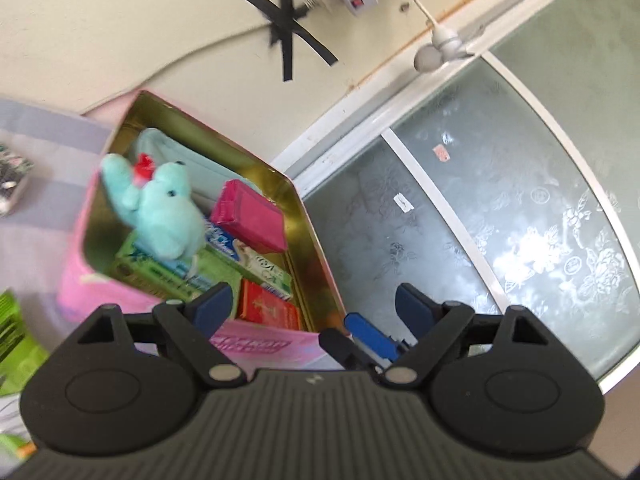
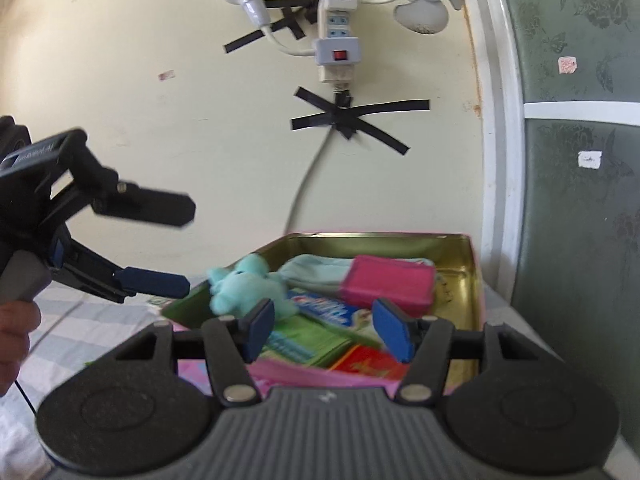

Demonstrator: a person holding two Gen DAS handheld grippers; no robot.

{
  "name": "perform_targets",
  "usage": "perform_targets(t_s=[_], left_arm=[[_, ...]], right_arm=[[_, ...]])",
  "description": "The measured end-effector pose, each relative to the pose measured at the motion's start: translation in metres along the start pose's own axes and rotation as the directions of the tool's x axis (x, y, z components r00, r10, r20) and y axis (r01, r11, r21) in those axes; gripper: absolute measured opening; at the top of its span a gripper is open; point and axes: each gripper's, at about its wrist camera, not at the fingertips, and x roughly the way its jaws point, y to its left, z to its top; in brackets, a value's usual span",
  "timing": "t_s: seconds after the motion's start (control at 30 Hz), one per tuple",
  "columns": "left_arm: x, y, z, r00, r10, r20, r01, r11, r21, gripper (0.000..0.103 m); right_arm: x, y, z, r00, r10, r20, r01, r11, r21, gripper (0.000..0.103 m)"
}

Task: Organize objects
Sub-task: 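Withdraw the left gripper from the tin toward the green snack bag, then grasp the green snack bag with the left gripper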

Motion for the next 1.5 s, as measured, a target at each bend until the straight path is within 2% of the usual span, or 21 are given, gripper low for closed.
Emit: perform_targets(t_s=[0.07,0.13,0.2,0.27,0.3,0.33,0.43,0.5,0.53,0.57,0.63,0.7,0.73,0.77,0.87,0.97,1.1,1.17,1.3,1.4,1.5], left_arm=[[-0.019,0.001,-0.006,0.996,0.083,0.035,-0.085,0.995,0.051,0.091],[-0.036,0.002,-0.014,0.978,0.194,0.083,-0.202,0.973,0.108,0.096],[-0.054,0.008,-0.024,0.932,0.332,0.147,-0.354,0.922,0.158,0.097],[-0.071,0.016,-0.036,0.846,0.481,0.229,-0.525,0.826,0.204,0.097],[-0.079,0.021,-0.042,0.788,0.552,0.271,-0.609,0.762,0.218,0.097],[-0.087,0.027,-0.047,0.753,0.589,0.293,-0.654,0.722,0.227,0.097],[-0.107,0.045,-0.059,0.664,0.664,0.344,-0.745,0.627,0.228,0.097],[-0.119,0.055,-0.061,0.613,0.695,0.376,-0.786,0.582,0.207,0.097],[-0.124,0.059,-0.060,0.599,0.701,0.387,-0.797,0.571,0.198,0.097],[-0.127,0.061,-0.058,0.594,0.701,0.394,-0.800,0.568,0.194,0.097],[-0.132,0.065,-0.052,0.606,0.692,0.392,-0.790,0.581,0.195,0.097],[-0.130,0.067,-0.046,0.637,0.668,0.386,-0.766,0.606,0.215,0.097],[-0.126,0.067,-0.044,0.646,0.657,0.388,-0.758,0.611,0.227,0.097],[-0.122,0.066,-0.043,0.663,0.640,0.387,-0.744,0.619,0.251,0.097],[-0.101,0.068,-0.037,0.730,0.591,0.343,-0.681,0.673,0.289,0.097],[-0.080,0.077,-0.027,0.775,0.578,0.255,-0.631,0.715,0.300,0.097],[-0.063,0.089,-0.016,0.821,0.541,0.182,-0.571,0.781,0.253,0.097],[-0.057,0.090,-0.013,0.831,0.532,0.163,-0.556,0.795,0.243,0.097],[-0.055,0.083,-0.014,0.827,0.539,0.159,-0.561,0.772,0.298,0.097],[-0.060,0.081,-0.022,0.814,0.564,0.137,-0.573,0.744,0.342,0.097],[-0.074,0.088,-0.030,0.816,0.572,0.086,-0.569,0.766,0.301,0.097]], right_arm=[[-0.005,0.016,-0.006,0.999,0.034,-0.007,-0.034,0.999,0.008,0.057],[-0.007,0.032,-0.012,0.997,0.069,-0.021,-0.069,0.997,0.015,0.057],[-0.008,0.047,-0.018,0.993,0.110,-0.043,-0.109,0.994,0.019,0.057],[-0.005,0.065,-0.027,0.987,0.145,-0.075,-0.145,0.989,0.012,0.058],[-0.003,0.073,-0.032,0.983,0.156,-0.091,-0.157,0.988,0.004,0.059],[-0.001,0.081,-0.036,0.980,0.166,-0.108,-0.167,0.986,-0.004,0.059],[0.008,0.099,-0.047,0.966,0.204,-0.161,-0.207,0.978,0.000,0.062],[0.013,0.110,-0.053,0.955,0.226,-0.191,-0.229,0.973,0.006,0.071],[0.014,0.116,-0.056,0.951,0.235,-0.201,-0.238,0.971,0.007,0.075],[0.014,0.121,-0.059,0.949,0.240,-0.206,-0.244,0.970,0.005,0.081],[0.016,0.130,-0.062,0.944,0.248,-0.218,-0.255,0.967,-0.003,0.084],[0.018,0.138,-0.065,0.939,0.252,-0.233,-0.261,0.965,-0.009,0.091],[0.020,0.142,-0.067,0.938,0.246,-0.245,-0.259,0.966,-0.021,0.093],[0.022,0.145,-0.070,0.937,0.234,-0.258,-0.251,0.967,-0.037,0.093],[0.032,0.151,-0.072,0.933,0.203,-0.296,-0.231,0.971,-0.063,0.093],[0.041,0.155,-0.074,0.926,0.191,-0.324,-0.226,0.972,-0.071,0.092],[0.054,0.158,-0.078,0.919,0.171,-0.356,-0.218,0.971,-0.095,0.083],[0.053,0.155,-0.077,0.930,0.140,-0.340,-0.191,0.974,-0.122,0.076],[0.048,0.134,-0.071,0.958,0.026,-0.285,-0.068,0.988,-0.138,0.075],[0.042,0.113,-0.066,0.960,0.055,-0.275,-0.072,0.996,-0.054,0.075],[0.037,0.110,-0.065,0.960,0.094,-0.265,-0.105,0.994,-0.028,0.076]])
